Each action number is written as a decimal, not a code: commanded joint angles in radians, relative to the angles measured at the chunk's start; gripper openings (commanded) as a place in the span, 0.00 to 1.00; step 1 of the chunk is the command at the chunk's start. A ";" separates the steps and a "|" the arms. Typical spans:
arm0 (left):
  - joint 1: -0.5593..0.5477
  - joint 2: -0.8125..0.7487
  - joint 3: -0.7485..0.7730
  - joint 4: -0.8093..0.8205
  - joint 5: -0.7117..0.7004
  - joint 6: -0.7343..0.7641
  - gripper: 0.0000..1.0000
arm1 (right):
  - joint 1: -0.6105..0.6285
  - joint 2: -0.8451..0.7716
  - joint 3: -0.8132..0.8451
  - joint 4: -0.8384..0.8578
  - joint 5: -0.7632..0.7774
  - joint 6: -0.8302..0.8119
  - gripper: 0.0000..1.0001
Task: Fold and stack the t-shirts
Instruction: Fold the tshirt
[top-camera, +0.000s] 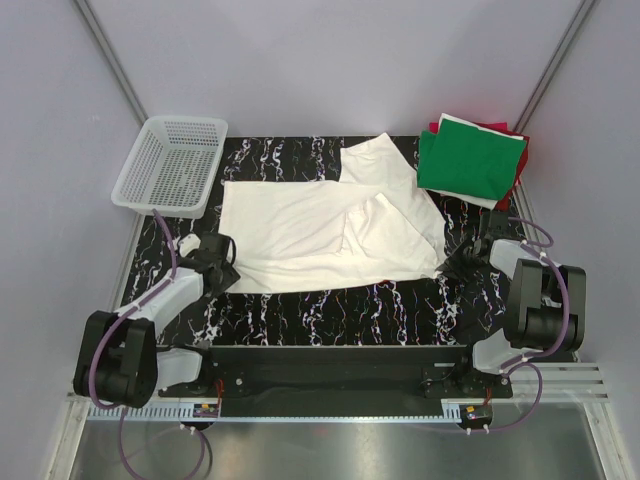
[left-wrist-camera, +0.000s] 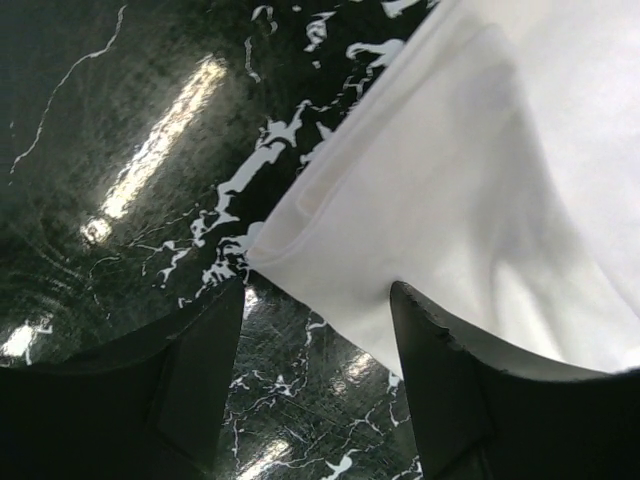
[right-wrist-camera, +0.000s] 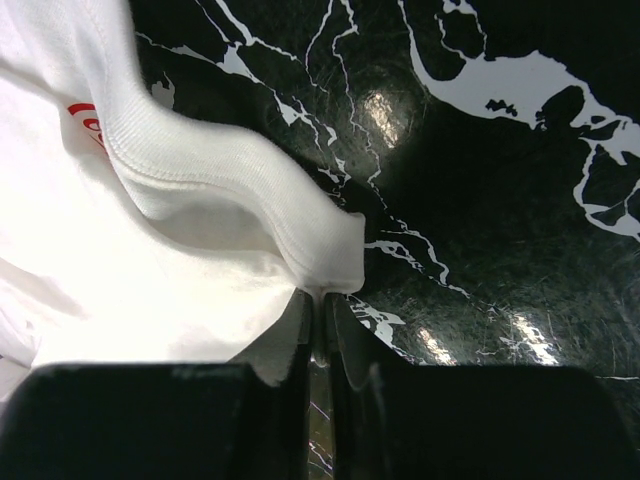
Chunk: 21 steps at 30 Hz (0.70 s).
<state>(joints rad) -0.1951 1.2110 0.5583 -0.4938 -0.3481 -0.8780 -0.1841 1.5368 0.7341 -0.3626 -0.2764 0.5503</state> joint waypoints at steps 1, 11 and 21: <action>0.003 0.048 0.060 -0.023 -0.084 -0.064 0.65 | 0.000 0.020 0.002 -0.009 0.014 -0.021 0.00; 0.009 0.160 0.129 -0.032 -0.109 -0.052 0.03 | -0.002 0.006 -0.006 -0.027 0.006 -0.012 0.00; 0.014 -0.132 0.173 -0.256 -0.120 -0.065 0.00 | -0.031 -0.277 0.042 -0.283 0.115 0.040 0.00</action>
<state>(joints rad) -0.1898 1.1961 0.6823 -0.6273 -0.4015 -0.9287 -0.2012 1.3880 0.7345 -0.5194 -0.2466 0.5663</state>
